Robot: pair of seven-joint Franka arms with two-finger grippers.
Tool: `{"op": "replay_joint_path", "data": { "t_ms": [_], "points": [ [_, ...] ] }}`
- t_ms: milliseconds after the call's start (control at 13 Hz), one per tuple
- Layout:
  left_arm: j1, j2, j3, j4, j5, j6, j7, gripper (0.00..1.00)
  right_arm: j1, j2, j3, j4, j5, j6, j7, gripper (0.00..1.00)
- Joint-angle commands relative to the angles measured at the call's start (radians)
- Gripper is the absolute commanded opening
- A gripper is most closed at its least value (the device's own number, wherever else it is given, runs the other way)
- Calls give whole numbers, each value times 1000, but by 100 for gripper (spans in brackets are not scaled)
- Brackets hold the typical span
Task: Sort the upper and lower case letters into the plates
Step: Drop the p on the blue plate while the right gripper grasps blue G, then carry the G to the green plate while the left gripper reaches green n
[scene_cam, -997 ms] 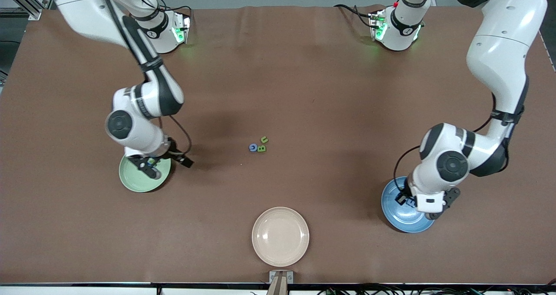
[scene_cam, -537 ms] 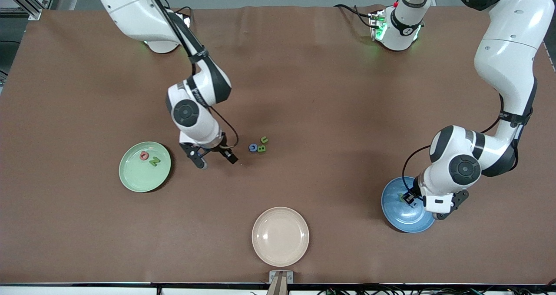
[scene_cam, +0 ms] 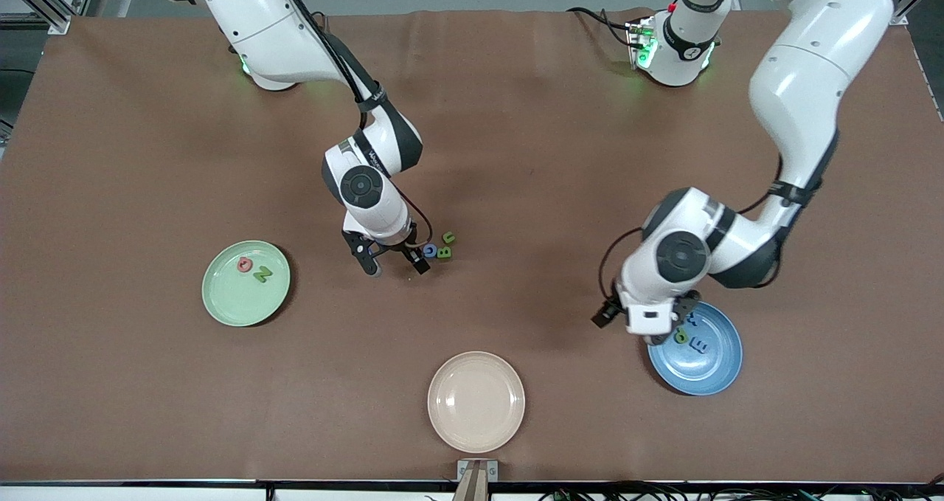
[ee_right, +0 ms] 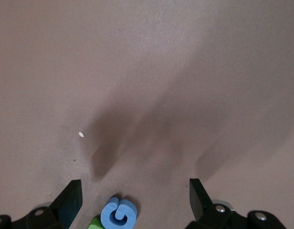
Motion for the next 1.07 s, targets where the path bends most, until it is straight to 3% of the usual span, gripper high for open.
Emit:
{"op": "replay_joint_path", "data": {
  "t_ms": [0,614,997],
  "points": [
    [-84,11,1,-5,-15,8,-134,89,38,26,-22,30,-14,1,48,96],
    [-302,50,27,-10,-7,148,-809,82,82,54,-46,48,-16,3,61,73],
    [-367,59,59,-8,-22,167,-981,82,94,55,-45,59,-14,3,95,54]
  ]
}}
